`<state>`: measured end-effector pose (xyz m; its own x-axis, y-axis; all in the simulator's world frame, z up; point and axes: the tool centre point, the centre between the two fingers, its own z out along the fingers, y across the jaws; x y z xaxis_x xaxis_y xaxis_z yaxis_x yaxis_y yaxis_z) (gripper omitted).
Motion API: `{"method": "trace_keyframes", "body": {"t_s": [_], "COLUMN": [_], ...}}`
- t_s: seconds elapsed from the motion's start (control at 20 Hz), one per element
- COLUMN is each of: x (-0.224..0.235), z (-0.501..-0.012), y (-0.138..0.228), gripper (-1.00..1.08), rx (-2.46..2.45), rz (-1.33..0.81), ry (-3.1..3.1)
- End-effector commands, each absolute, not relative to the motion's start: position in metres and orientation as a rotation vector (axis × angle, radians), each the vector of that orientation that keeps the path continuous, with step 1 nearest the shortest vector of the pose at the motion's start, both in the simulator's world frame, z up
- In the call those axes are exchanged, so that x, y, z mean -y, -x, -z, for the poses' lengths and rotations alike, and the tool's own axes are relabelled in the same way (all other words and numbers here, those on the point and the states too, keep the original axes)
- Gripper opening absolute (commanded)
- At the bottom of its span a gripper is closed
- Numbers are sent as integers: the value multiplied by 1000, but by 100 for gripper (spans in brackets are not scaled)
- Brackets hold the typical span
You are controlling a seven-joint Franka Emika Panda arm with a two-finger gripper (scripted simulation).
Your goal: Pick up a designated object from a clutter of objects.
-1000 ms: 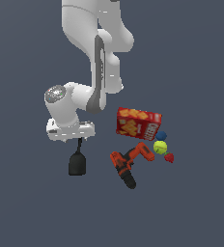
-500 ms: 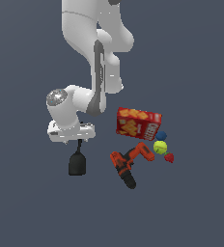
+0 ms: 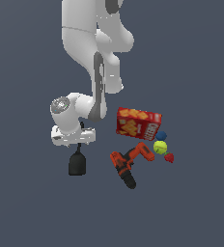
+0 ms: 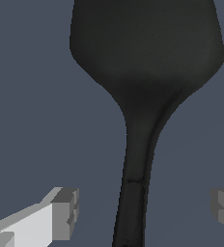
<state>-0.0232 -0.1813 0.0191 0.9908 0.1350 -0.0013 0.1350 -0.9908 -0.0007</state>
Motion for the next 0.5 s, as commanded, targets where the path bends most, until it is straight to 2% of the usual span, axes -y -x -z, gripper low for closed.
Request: {"method": "trace_keyframes", "body": {"t_s": [0.0, 0.05, 0.45], "x": [182, 182, 182], "z": [-17, -17, -17], "y": [23, 23, 23], "gripper": [100, -100, -100], "rx": [213, 213, 213], "rz": [0, 0, 0], "ry": [3134, 3134, 3134]}}
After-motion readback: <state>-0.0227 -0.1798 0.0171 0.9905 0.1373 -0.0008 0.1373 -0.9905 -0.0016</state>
